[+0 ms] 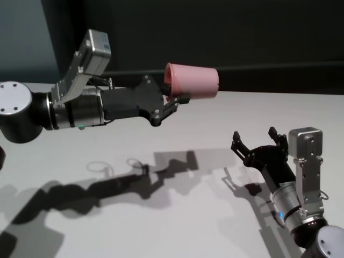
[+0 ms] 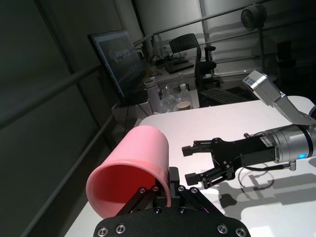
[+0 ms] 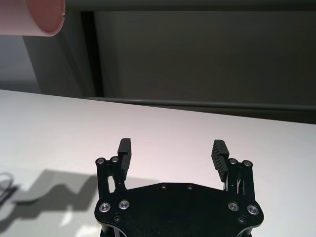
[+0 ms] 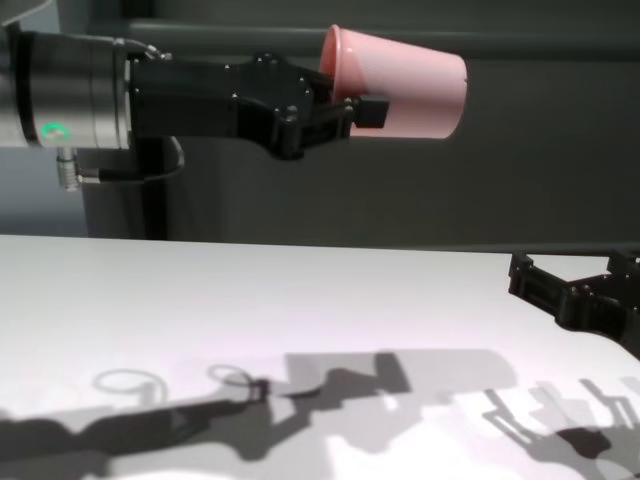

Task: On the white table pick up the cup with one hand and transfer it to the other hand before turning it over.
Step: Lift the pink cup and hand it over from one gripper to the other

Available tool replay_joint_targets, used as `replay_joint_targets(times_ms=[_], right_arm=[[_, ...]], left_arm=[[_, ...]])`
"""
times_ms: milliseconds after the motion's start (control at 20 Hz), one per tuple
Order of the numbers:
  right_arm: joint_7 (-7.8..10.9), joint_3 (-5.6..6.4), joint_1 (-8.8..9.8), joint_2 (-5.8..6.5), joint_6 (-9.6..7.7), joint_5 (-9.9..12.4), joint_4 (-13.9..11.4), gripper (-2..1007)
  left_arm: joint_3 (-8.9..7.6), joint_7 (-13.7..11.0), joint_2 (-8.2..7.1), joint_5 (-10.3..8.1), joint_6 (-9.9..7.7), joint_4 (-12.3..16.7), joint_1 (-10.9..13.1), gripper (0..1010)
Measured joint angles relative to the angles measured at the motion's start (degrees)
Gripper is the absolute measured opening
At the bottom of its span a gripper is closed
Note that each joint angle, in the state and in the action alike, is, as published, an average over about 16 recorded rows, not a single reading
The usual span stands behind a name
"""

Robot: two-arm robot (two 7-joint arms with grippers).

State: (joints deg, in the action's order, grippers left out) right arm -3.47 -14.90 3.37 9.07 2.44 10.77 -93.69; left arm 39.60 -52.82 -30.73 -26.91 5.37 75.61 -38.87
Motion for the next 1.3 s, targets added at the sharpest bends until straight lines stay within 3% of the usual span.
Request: replay_joint_targets(times_ms=[400, 900, 1300], right_arm=[[0.0, 0.0, 0.0, 0.0, 0.0, 0.0, 0.0, 1001], [0.0, 0.0, 0.0, 0.0, 0.0, 0.0, 0.0, 1001], [0.0, 0.0, 0.0, 0.0, 0.0, 0.0, 0.0, 1002]], left_arm=[[-0.67, 0.78, 2.67, -3.11, -0.24, -1.45, 0.58, 48], [0.27, 0.93, 5.63, -3.7, 0.39, -3.4, 0.24, 48], [0.59, 0.92, 6.67, -3.88, 1.01, -4.69, -0.09, 48]])
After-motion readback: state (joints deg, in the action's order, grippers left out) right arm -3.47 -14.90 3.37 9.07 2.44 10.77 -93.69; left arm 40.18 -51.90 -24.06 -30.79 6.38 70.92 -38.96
